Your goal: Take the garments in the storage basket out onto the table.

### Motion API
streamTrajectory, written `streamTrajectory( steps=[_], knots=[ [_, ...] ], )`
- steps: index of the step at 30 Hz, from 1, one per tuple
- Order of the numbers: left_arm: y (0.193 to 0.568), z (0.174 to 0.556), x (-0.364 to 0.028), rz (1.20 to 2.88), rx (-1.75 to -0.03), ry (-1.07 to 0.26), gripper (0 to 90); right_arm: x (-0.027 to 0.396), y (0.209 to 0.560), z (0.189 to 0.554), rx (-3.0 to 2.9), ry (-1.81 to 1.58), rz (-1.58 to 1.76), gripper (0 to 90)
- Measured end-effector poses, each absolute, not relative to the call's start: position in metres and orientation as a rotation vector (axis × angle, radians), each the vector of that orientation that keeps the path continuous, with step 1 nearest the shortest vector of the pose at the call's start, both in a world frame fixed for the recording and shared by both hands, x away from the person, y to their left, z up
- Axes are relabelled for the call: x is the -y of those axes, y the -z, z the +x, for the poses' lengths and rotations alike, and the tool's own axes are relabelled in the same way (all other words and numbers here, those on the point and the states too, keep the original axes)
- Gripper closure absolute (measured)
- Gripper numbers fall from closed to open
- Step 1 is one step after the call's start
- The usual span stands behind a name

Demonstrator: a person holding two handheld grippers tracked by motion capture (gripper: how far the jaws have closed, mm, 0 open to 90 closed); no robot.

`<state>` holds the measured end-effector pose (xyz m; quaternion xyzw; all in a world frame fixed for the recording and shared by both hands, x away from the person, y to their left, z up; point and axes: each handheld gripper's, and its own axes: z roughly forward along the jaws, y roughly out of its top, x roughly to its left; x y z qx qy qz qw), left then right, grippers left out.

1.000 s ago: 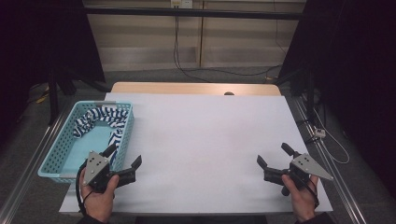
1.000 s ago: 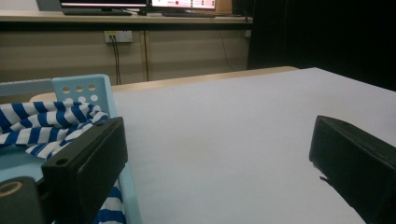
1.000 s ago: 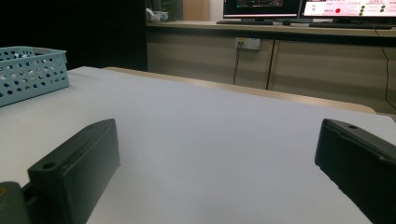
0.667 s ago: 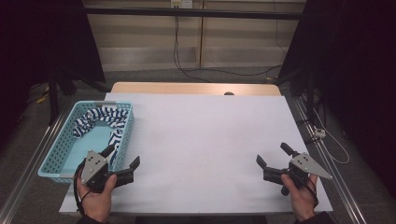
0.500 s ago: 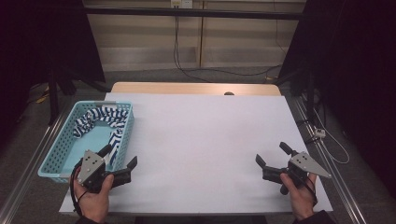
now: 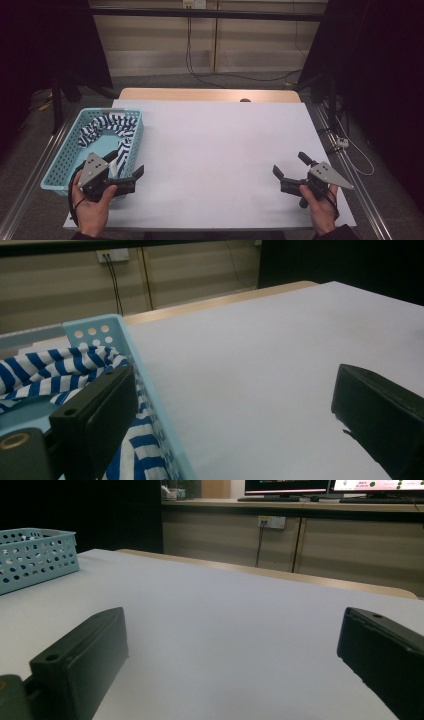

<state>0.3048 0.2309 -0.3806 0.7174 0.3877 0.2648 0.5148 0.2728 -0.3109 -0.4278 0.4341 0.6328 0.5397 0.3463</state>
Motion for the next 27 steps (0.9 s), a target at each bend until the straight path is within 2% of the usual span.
streamTrajectory(
  steps=[5, 14, 24, 27],
  knots=[
    [0.372, 0.313, -0.243, 1.708, -0.946, -0.626, 4.8, 0.311, 0.428, 0.272, -1.642, -1.398, 1.123, 0.0],
    [0.361, 0.334, -0.255, 1.795, -0.976, -0.587, 4.4, 0.311, 0.427, 0.272, -1.636, -1.394, 1.131, 0.0],
    [0.353, 0.353, -0.267, 1.793, -1.036, -0.638, 6.3, 0.307, 0.427, 0.272, -1.656, -1.407, 1.113, 0.0],
    [0.352, 0.363, -0.272, 1.823, -1.049, -0.6, 8.1, 0.307, 0.427, 0.273, -1.661, -1.405, 1.117, 0.0]
  ],
)
